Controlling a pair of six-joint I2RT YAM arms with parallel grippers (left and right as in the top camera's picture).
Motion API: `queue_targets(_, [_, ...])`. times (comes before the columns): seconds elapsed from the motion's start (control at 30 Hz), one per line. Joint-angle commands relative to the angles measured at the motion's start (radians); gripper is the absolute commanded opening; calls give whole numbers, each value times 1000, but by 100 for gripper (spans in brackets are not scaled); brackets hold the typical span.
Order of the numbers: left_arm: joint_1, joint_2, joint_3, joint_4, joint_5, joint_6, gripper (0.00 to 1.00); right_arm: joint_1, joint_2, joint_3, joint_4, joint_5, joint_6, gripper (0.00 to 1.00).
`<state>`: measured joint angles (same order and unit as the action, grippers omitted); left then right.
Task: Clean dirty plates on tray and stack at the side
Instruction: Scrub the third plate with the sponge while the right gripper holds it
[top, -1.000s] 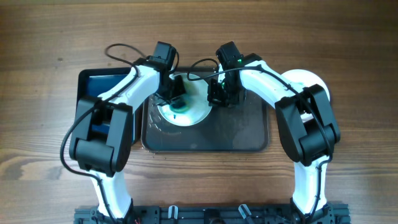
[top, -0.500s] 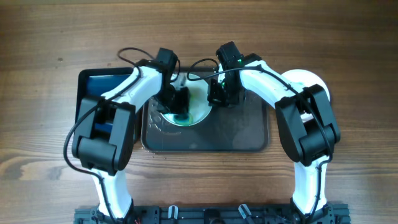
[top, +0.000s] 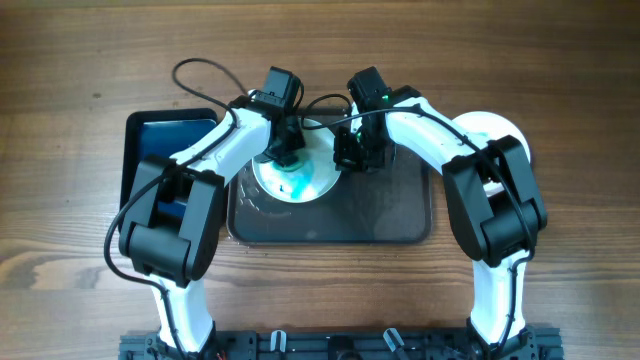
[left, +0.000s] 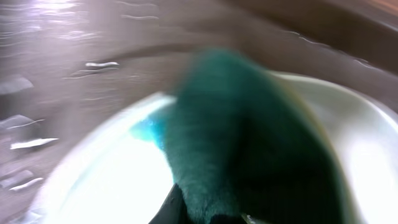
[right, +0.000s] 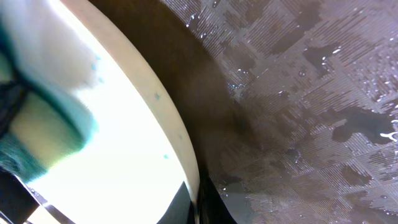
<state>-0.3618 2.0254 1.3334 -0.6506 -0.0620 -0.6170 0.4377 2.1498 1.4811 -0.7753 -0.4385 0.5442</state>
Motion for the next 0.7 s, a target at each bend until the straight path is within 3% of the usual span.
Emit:
queue_targets(0.0, [18, 86, -62, -135, -331, -233, 4, 2, 29, -10, 2, -11, -28, 4])
queue_targets(0.07, [15, 86, -62, -208, -262, -226, 4, 2, 29, -10, 4, -15, -28, 4])
queue_targets(0.13, [15, 86, -62, -256, -90, -127, 4, 2, 29, -10, 5, -15, -29, 4])
queue_targets(0.3, [15, 86, -62, -216, 594, 449, 4, 2, 29, -10, 5, -19, -29, 4])
queue_targets(0.33, [15, 86, -62, -206, 676, 522, 4, 2, 29, -10, 5, -23, -29, 4])
queue_targets(0.5, [17, 86, -62, -49, 658, 534, 4, 2, 29, -10, 4, -26, -29, 4])
queue_targets(0.67, [20, 86, -62, 80, 396, 446, 4, 2, 29, -10, 5, -26, -32, 4])
